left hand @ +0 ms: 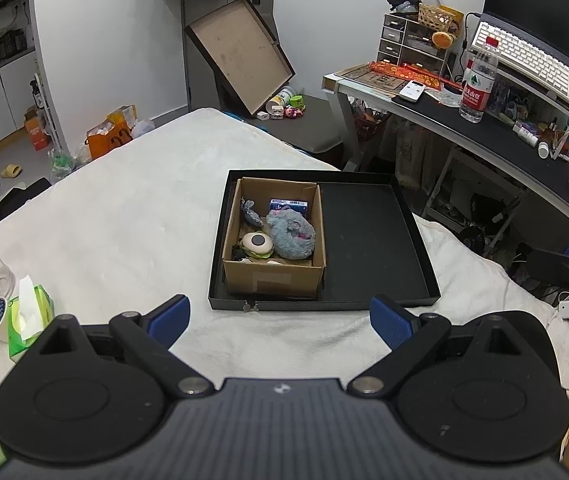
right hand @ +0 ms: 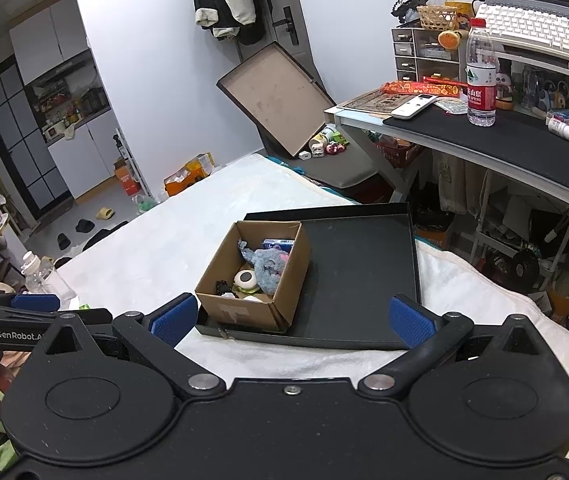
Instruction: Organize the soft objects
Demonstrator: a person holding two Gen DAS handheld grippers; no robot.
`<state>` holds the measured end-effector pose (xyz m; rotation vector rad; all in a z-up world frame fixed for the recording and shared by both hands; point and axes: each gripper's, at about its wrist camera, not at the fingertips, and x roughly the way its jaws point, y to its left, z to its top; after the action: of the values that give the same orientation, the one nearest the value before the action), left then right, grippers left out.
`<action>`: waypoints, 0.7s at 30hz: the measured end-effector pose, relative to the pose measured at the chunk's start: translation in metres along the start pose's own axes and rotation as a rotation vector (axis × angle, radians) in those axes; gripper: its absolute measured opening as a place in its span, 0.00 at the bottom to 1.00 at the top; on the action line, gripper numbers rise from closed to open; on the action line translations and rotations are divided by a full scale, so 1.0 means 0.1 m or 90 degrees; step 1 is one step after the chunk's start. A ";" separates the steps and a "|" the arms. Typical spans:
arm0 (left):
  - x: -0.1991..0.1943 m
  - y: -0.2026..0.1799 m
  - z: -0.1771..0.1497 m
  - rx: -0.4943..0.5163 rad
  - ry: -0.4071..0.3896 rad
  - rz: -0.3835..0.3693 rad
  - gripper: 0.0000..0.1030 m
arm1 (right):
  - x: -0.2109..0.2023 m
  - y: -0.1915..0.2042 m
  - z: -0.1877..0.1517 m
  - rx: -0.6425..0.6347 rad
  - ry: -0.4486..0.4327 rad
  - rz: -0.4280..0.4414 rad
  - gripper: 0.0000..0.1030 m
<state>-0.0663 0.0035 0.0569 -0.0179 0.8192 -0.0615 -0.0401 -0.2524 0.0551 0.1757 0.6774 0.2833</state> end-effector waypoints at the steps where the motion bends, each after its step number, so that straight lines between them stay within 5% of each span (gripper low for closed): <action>1: 0.00 0.00 0.00 0.000 0.000 0.000 0.93 | 0.00 0.00 0.00 0.001 0.000 0.000 1.00; 21: 0.01 -0.01 -0.01 -0.001 0.001 -0.002 0.93 | 0.00 0.00 0.00 0.002 0.001 -0.004 1.00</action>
<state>-0.0665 0.0029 0.0558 -0.0208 0.8201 -0.0644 -0.0402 -0.2519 0.0547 0.1768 0.6797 0.2766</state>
